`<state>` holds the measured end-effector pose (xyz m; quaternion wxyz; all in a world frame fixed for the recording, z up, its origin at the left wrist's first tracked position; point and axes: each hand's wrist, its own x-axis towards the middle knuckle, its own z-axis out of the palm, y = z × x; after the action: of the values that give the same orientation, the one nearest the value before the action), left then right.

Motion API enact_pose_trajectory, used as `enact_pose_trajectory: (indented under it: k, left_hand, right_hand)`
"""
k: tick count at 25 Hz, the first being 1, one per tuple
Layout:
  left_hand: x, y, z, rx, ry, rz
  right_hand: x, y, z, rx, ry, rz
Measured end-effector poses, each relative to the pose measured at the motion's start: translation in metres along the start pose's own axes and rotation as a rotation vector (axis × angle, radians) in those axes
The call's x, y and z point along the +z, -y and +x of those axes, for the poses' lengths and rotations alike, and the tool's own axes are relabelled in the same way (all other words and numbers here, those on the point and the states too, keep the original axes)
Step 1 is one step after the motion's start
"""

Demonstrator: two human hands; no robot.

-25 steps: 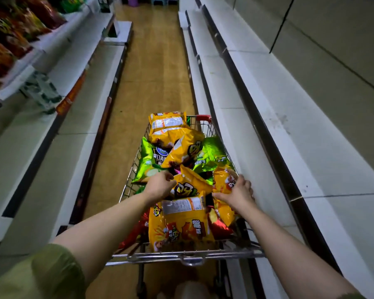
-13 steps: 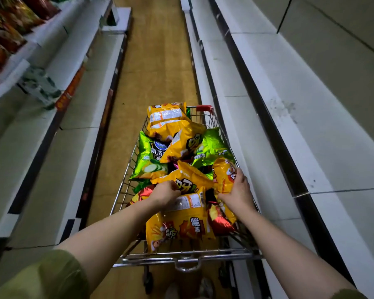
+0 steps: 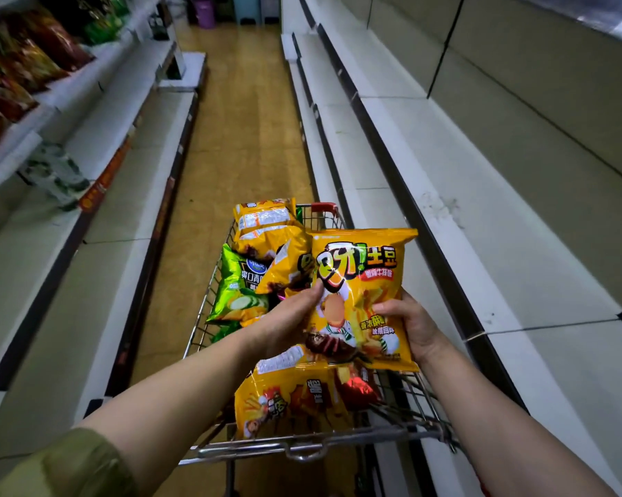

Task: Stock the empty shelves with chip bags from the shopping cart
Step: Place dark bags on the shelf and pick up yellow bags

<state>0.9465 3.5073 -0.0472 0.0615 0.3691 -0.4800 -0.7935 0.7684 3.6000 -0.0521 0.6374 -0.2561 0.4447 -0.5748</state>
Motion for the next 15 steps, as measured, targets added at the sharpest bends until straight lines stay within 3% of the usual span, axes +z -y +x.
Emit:
enact_pose_trajectory:
  k: [2,7,10,13,15]
  left_hand:
    - [-0.002,-0.003,0.0,-0.015,-0.026,-0.048]
    - [-0.035,-0.011,-0.007,0.088,-0.283,0.073]
    - [-0.049,-0.011,-0.017,0.205,-0.358,0.158]
    - [-0.066,-0.01,-0.029,0.247,-0.607,0.144]
    - [-0.085,-0.012,-0.046,0.295,-0.725,0.144]
  right_hand:
    - [0.01,0.002,0.005,-0.007,0.032,-0.007]
    - [0.037,0.0,0.024,-0.017,0.058,-0.045]
    - [0.052,-0.011,0.041,0.005,-0.03,-0.112]
    - [0.062,-0.036,0.056,0.086,-0.104,-0.073]
    - [0.075,-0.062,0.067,0.21,-0.138,-0.403]
